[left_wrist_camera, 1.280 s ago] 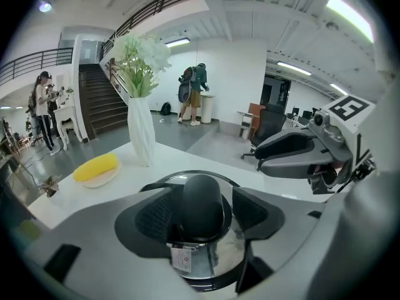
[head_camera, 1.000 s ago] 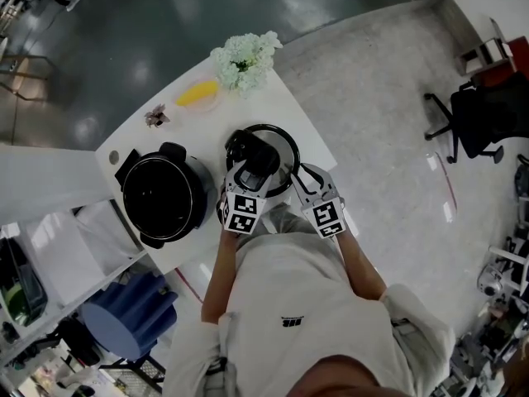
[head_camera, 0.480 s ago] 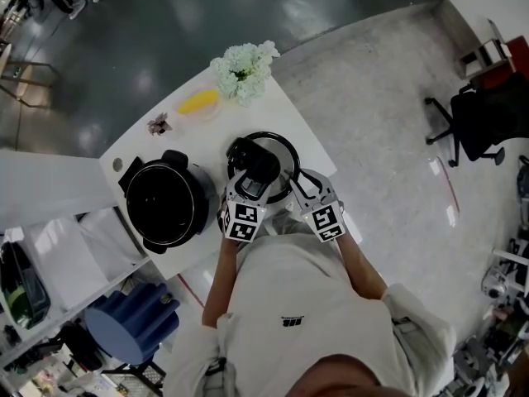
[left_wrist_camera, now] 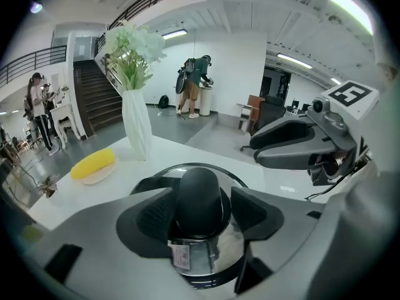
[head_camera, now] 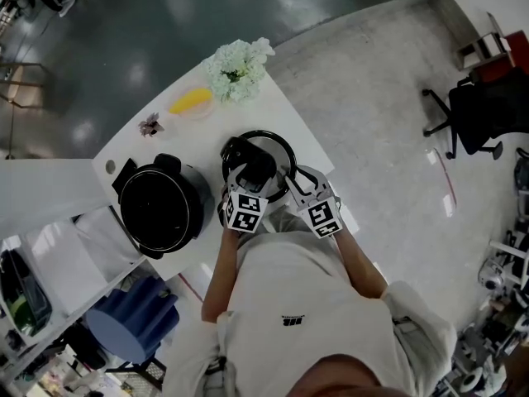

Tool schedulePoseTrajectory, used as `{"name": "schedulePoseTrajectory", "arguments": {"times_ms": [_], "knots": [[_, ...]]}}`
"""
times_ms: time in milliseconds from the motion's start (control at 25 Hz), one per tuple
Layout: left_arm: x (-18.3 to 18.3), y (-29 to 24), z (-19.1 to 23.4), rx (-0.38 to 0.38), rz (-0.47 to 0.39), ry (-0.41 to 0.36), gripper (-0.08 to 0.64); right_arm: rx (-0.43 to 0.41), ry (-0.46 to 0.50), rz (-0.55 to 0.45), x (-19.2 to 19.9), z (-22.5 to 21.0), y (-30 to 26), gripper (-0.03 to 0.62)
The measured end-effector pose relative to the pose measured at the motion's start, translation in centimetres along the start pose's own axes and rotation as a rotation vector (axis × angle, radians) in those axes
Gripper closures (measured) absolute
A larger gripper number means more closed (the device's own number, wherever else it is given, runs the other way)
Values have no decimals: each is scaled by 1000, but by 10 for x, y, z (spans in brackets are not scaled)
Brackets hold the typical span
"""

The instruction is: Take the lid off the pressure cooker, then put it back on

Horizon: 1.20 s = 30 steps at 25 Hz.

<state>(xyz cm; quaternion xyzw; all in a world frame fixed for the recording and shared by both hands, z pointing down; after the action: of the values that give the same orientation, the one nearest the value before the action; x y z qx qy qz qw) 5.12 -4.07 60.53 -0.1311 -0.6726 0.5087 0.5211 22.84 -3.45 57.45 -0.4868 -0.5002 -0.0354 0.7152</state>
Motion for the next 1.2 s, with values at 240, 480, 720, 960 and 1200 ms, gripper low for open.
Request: {"name": "schedulePoseTrajectory", "arguments": {"times_ms": [240, 480, 720, 960, 1200], "knots": [[-2, -23, 4, 1, 53, 3, 243, -5, -11, 12, 0, -3, -7, 497], [0, -42, 10, 13, 104, 2, 225, -4, -25, 23, 2, -6, -13, 497], [0, -44, 11, 24, 100, -6, 225, -4, -39, 31, 5, -5, -15, 495], [-1, -44, 8, 43, 100, -20, 272, -6, -42, 28, 4, -3, -16, 496], [-2, -44, 8, 40, 117, -9, 273, 0, -36, 20, 2, 0, -13, 497]]}}
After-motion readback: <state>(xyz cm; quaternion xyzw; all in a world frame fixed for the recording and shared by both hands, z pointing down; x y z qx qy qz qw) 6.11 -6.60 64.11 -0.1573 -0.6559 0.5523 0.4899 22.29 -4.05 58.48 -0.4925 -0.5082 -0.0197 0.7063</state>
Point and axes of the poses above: the fingertips, and each gripper's own axes: y backward along the fingers, z to its left, x out of its underside, the point moved 10 cm from there along y, backward along the fingers, and after that the axes turned 9 degrees about z, right-handed, at the moved point
